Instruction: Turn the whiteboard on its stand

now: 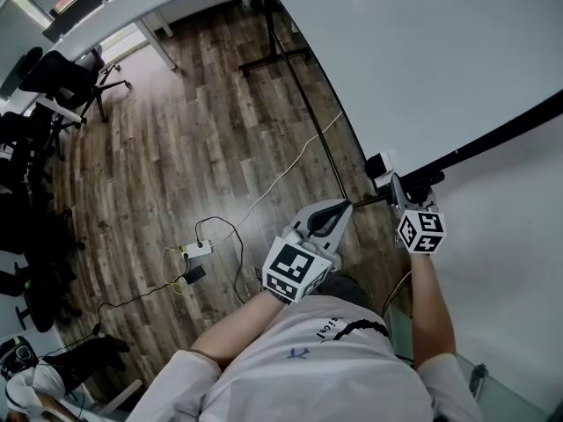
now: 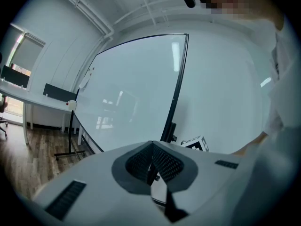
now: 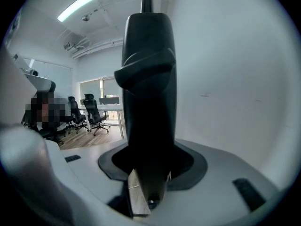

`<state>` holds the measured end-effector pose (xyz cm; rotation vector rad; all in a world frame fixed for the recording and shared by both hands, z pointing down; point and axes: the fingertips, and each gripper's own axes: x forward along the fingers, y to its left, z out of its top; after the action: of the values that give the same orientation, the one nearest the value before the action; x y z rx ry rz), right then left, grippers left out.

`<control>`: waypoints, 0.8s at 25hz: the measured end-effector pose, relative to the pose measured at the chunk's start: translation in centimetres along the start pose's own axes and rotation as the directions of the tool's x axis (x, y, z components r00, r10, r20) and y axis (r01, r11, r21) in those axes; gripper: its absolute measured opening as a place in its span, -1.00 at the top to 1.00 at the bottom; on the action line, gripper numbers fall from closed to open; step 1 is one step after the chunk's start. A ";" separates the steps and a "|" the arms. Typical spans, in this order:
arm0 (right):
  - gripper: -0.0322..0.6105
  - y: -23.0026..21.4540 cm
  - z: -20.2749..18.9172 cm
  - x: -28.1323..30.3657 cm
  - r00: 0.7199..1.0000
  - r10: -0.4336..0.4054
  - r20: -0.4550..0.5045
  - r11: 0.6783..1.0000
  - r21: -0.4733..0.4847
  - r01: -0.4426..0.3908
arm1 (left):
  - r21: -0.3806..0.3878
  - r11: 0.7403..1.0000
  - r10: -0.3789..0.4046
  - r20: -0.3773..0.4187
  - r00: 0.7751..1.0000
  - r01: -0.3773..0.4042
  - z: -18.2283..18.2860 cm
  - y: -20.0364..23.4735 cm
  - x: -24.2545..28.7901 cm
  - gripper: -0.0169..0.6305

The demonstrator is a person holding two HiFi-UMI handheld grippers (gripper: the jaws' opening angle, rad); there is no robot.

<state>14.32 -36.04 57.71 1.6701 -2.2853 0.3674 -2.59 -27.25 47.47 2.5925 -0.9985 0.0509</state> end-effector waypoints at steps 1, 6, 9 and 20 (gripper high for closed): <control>0.35 -0.2 -0.4 -0.8 1.000 -0.003 -0.002 1.000 0.002 0.003 | 0.005 1.000 -0.003 0.000 1.000 0.003 -0.1 -0.6 -0.2 0.91; 0.35 -0.4 -1.0 -3.7 1.000 0.011 0.002 1.000 -0.010 -0.011 | 0.017 1.000 -0.005 0.002 1.000 0.005 0.0 -3.4 -0.4 0.91; 0.35 -0.8 -1.5 -5.3 1.000 0.019 0.005 1.000 -0.014 -0.018 | 0.023 1.000 0.004 -0.001 1.000 -0.004 -0.5 -5.6 -0.3 0.91; 0.35 -1.5 -4.0 -12.5 0.998 0.058 0.027 0.997 -0.046 -0.057 | 0.013 0.989 0.144 0.011 0.990 -0.144 -4.0 -13.6 -3.8 0.91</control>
<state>19.68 -24.05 56.77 1.6006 -2.3481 0.3038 3.85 -14.08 46.28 2.5311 -1.1916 0.0827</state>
